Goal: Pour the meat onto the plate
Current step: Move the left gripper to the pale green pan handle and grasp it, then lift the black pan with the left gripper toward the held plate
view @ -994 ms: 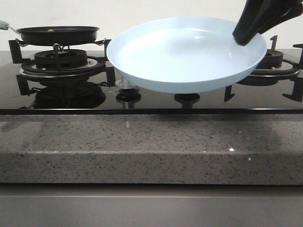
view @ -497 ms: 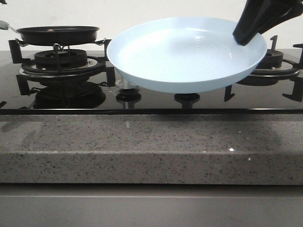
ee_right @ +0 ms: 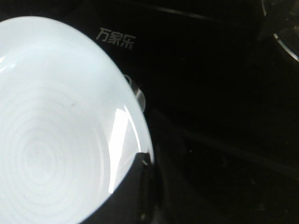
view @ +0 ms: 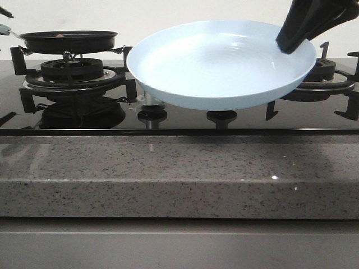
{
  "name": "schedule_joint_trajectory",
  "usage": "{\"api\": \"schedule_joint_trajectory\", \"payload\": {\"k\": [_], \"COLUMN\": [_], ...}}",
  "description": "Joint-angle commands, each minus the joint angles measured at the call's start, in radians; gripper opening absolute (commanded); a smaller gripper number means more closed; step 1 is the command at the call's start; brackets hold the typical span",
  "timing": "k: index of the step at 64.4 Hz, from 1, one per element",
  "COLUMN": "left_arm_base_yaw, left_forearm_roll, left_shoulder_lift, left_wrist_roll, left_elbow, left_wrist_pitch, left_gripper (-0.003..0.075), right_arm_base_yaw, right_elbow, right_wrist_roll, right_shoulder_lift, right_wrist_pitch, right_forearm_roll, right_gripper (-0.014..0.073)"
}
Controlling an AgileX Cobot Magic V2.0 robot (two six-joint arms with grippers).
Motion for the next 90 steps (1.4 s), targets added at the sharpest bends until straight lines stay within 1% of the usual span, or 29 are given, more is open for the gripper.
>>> {"api": "schedule_joint_trajectory", "payload": {"k": [1,24,44,48,57,66,77,82,90], "left_arm_base_yaw": [-0.003,-0.003,-0.003,-0.003,-0.003,-0.003,-0.003,-0.008,-0.056], "left_forearm_roll": [-0.085,-0.111,-0.115,-0.123,-0.159,-0.161,-0.159,-0.157,-0.159], "left_shoulder_lift": [-0.03,-0.025,-0.031,-0.041,-0.089,-0.157,-0.265,-0.333,-0.451], "left_wrist_roll": [0.008,0.039,0.046,0.081,0.095,0.133,0.174,0.189,0.227], "left_elbow": [-0.033,-0.033,-0.033,-0.033,-0.033,-0.033,-0.026,0.007,0.103], "left_wrist_pitch": [0.048,0.056,0.083,0.095,0.103,0.107,0.159,0.157,0.131], "left_gripper": [0.0358,0.0174,-0.0022,-0.002,-0.002,-0.002,-0.002,-0.002,-0.002], "right_arm_base_yaw": [-0.002,-0.002,-0.002,-0.002,-0.002,-0.002,-0.002,-0.002,-0.002], "right_elbow": [-0.025,-0.025,-0.025,-0.025,-0.025,-0.025,-0.025,-0.025,-0.025], "right_wrist_roll": [-0.004,-0.004,-0.004,-0.004,-0.004,-0.004,-0.004,-0.004,-0.004], "right_shoulder_lift": [-0.038,-0.038,-0.038,-0.038,-0.038,-0.038,-0.038,-0.038,-0.038], "right_wrist_pitch": [-0.059,-0.059,-0.059,-0.059,-0.059,-0.059,-0.059,-0.059,-0.059], "right_forearm_roll": [0.022,0.022,0.022,0.022,0.022,0.022,0.022,0.022,0.022], "right_gripper": [-0.0067,-0.0067,-0.0067,-0.0067,-0.0067,-0.0067,-0.0067,-0.0067,-0.0067]}}
